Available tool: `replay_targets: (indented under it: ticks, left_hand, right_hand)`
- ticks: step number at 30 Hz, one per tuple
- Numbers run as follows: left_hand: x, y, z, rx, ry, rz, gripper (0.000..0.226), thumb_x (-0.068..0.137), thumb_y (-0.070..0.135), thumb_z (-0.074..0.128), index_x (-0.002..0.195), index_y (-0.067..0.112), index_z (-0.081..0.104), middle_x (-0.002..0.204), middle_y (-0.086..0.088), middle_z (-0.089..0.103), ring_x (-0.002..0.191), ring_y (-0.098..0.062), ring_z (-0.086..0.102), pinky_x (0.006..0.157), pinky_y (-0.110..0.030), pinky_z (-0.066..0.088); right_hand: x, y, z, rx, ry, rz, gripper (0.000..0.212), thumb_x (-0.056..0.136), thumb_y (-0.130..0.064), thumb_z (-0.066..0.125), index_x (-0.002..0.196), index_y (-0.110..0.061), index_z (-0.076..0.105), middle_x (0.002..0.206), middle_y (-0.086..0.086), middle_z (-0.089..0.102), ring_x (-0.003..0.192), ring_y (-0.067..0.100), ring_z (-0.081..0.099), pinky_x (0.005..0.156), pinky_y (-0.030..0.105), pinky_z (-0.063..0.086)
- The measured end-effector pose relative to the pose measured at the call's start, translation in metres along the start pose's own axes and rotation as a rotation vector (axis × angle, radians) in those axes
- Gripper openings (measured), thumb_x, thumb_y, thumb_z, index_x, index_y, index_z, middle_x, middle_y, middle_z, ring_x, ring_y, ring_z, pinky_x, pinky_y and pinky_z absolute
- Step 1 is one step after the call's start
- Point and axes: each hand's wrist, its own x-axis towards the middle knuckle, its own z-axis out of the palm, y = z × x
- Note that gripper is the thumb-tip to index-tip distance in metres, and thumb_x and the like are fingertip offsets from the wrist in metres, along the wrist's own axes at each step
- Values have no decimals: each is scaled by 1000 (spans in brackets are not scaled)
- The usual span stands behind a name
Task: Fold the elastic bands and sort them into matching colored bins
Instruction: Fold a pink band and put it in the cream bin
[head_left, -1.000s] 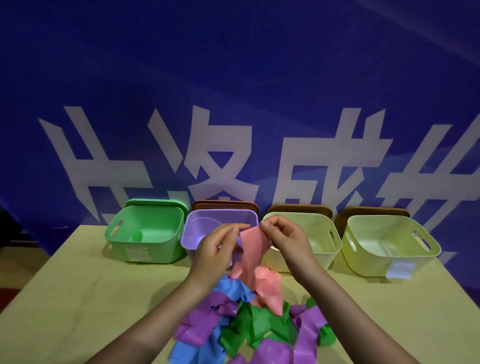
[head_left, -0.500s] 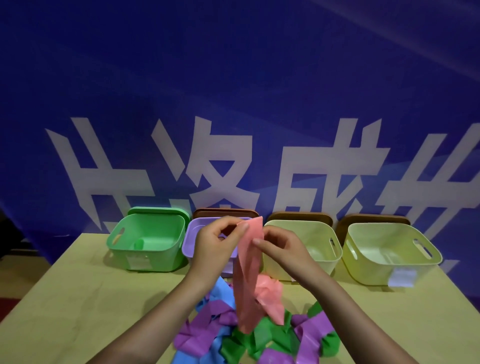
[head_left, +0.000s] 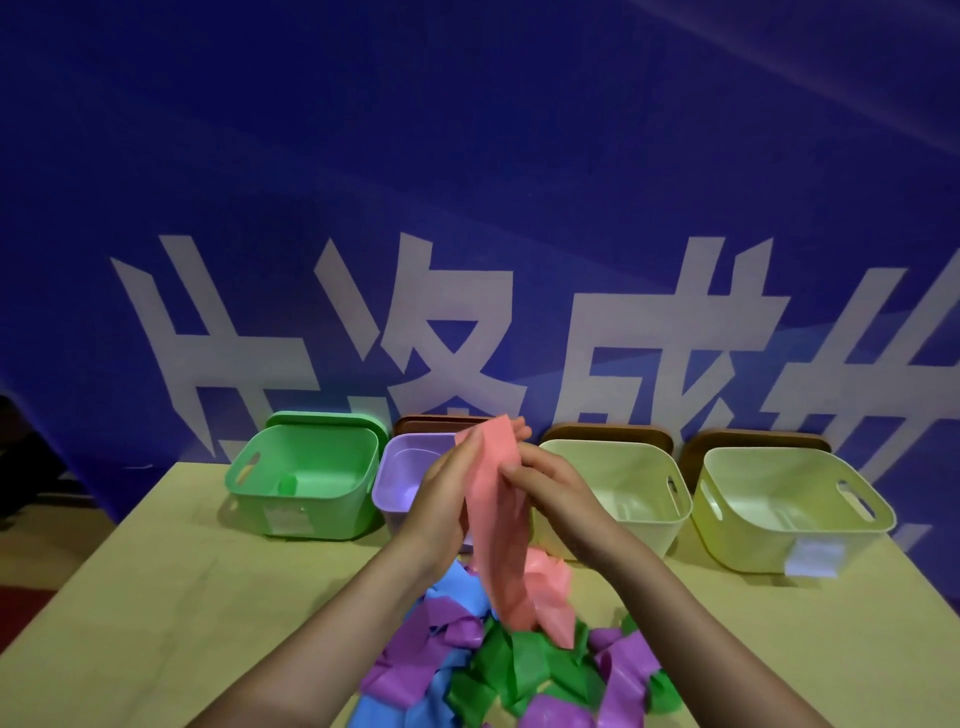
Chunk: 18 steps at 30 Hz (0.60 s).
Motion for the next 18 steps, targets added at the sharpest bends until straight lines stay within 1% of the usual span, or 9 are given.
replay_targets:
  ticks: [1, 3, 5, 7, 9, 11, 13, 15, 18]
  left_hand:
    - [1, 2, 3, -34, 0, -7, 40, 102, 29, 35, 122, 6, 60, 120, -13, 66, 115, -28, 61, 93, -39, 52]
    - [4, 7, 5, -50, 3, -3, 39, 101, 34, 32, 119, 15, 62, 111, -7, 71, 106, -18, 65, 81, -28, 55]
    - [11, 12, 3, -59, 48, 18, 38, 101, 39, 31, 115, 23, 62, 103, -5, 72, 98, -16, 68, 79, -27, 53]
    - [18, 20, -3, -121, 104, 59, 38, 102, 41, 29, 113, 25, 62, 98, -5, 72, 91, -18, 68, 81, -30, 52]
    - [24, 27, -12, -204, 128, 100, 38, 102, 41, 28, 113, 24, 61, 93, -4, 73, 84, -19, 67, 80, -31, 53]
    - [27, 33, -20, -225, 137, 123, 40, 103, 42, 27, 113, 24, 61, 88, -1, 73, 80, -16, 67, 74, -29, 54]
    - [30, 34, -26, -221, 146, 136, 39, 103, 42, 27, 112, 25, 61, 85, 1, 73, 76, -13, 68, 71, -27, 54]
    - [31, 35, -27, -222, 168, 139, 38, 103, 41, 28, 112, 24, 61, 82, 1, 72, 71, -12, 68, 68, -25, 55]
    - [34, 32, -32, -224, 221, 128, 37, 103, 41, 29, 110, 24, 62, 84, 0, 70, 71, -12, 67, 69, -27, 52]
  right_hand:
    - [-1, 4, 1, 47, 4, 31, 36, 76, -41, 62, 102, -18, 70, 97, 1, 67, 94, 15, 60, 86, 33, 47]
    - [-5, 12, 2, 72, -28, 80, 34, 77, -37, 66, 107, -20, 68, 99, -2, 69, 94, 15, 62, 83, 32, 49]
    - [-10, 22, 1, 41, -86, 137, 30, 79, -30, 68, 106, -17, 67, 95, 0, 70, 88, 16, 63, 76, 30, 50]
    - [-15, 34, -1, -26, -129, 203, 33, 77, -34, 73, 103, -13, 67, 95, 14, 72, 87, 25, 63, 77, 40, 50]
    - [-21, 48, -4, -82, -152, 273, 47, 74, -41, 74, 103, -5, 66, 101, 27, 68, 88, 29, 64, 81, 49, 50]
    - [-27, 59, -6, -111, -155, 321, 49, 72, -43, 72, 100, -3, 67, 99, 20, 70, 86, 24, 63, 80, 42, 50]
    - [-31, 66, -8, -146, -137, 342, 35, 73, -38, 68, 93, -10, 69, 87, 6, 66, 76, 13, 57, 72, 29, 44]
    - [-34, 73, -8, -149, -112, 352, 29, 74, -39, 65, 86, -12, 68, 77, 1, 61, 69, 11, 51, 65, 26, 39]
    - [-35, 82, -9, -146, -10, 309, 51, 68, -57, 64, 80, -7, 67, 69, 3, 57, 65, 16, 47, 56, 27, 34]
